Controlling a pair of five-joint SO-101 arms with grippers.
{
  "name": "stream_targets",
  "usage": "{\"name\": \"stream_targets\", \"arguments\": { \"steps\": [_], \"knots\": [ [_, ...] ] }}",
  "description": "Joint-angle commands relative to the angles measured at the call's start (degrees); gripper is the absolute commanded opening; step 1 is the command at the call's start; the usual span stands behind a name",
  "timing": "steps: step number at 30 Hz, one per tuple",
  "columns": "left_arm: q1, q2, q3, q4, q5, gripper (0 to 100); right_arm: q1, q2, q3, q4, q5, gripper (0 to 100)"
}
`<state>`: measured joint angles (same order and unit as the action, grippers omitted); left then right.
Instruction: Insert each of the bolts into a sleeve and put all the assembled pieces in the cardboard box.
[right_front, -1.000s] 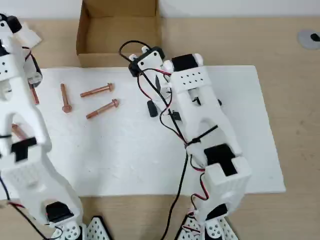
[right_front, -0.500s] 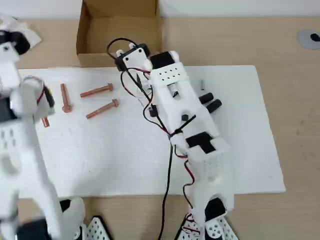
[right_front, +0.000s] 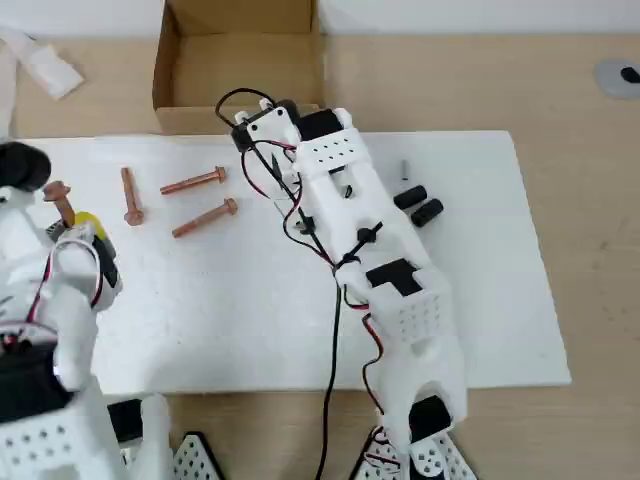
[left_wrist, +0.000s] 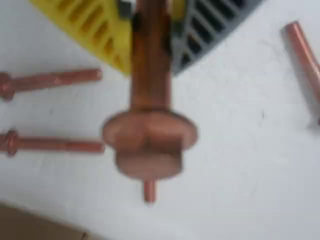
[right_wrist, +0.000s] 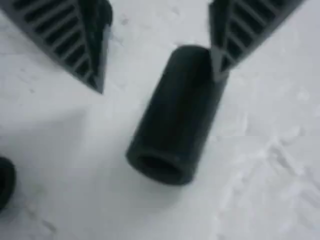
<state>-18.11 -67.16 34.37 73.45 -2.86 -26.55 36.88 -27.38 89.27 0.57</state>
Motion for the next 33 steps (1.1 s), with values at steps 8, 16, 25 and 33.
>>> {"name": "stream_targets", "arguments": {
  "steps": [8, 16, 25, 33],
  "knots": [
    [0.44, -7.43, 3.34, -2.11, 0.26, 1, -0.66, 0.75, -2.95, -2.64, -2.81, 17.7],
    [0.44, -7.60, 3.34, -2.11, 0.18, 1, -0.75, 1.98, -2.59, -3.25, -3.69, 17.6],
    [0.35, -7.69, 3.34, -2.02, 0.09, 1, -0.75, 6.55, -3.03, -3.08, -3.69, 17.5],
    [0.35, -7.69, 3.34, -2.02, 0.09, 1, -0.57, 6.46, -3.03, -2.73, -3.69, 5.7]
  ]
}}
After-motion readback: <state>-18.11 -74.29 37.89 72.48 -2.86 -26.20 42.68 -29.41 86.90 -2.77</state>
